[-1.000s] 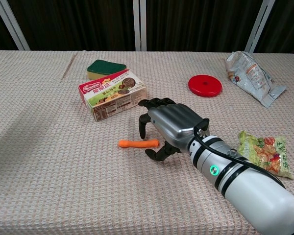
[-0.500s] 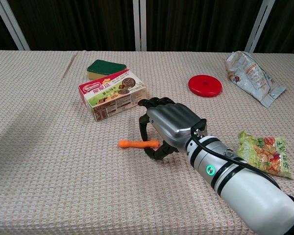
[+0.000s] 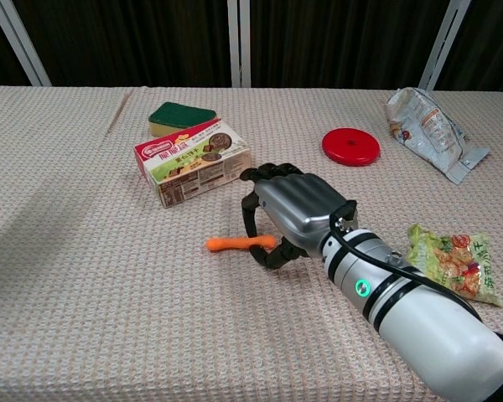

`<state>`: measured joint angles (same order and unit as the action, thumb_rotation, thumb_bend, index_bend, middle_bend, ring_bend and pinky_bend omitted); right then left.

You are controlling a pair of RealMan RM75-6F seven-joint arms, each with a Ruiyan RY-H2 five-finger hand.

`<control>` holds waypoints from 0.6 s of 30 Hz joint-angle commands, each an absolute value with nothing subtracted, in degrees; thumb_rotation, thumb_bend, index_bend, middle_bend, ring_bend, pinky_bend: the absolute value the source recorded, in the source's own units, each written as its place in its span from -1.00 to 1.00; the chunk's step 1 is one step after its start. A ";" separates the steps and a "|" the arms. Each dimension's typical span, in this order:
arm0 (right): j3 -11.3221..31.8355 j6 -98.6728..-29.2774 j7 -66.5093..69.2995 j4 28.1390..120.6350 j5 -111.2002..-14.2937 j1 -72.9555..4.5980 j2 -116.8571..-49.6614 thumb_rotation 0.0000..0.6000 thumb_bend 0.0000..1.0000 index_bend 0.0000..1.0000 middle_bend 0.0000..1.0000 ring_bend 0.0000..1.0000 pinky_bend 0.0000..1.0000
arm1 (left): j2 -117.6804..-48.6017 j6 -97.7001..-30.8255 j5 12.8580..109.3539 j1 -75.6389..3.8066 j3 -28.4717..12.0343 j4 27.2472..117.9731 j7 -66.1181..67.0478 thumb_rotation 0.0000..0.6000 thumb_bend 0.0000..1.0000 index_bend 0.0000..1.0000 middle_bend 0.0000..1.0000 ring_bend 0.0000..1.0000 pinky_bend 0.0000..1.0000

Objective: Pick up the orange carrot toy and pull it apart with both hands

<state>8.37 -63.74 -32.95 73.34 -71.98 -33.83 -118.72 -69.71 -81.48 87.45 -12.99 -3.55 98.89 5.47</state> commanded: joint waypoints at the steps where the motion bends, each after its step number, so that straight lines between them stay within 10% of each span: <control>1: 8.57 -64.32 -32.71 73.86 -72.57 -33.79 -118.31 1.00 -0.19 0.23 -0.87 -1.00 -1.00 | -69.73 -81.44 87.41 -13.03 -3.60 98.87 5.41 0.19 -0.66 -0.55 -0.58 -0.74 -0.71; 18: 13.83 -68.32 -36.59 90.49 -77.47 -35.75 -107.56 1.00 -0.17 0.26 -0.86 -1.00 -1.00 | -70.20 -77.88 88.13 -16.40 -5.04 98.08 -2.80 0.19 -0.66 -0.55 -0.58 -0.74 -0.71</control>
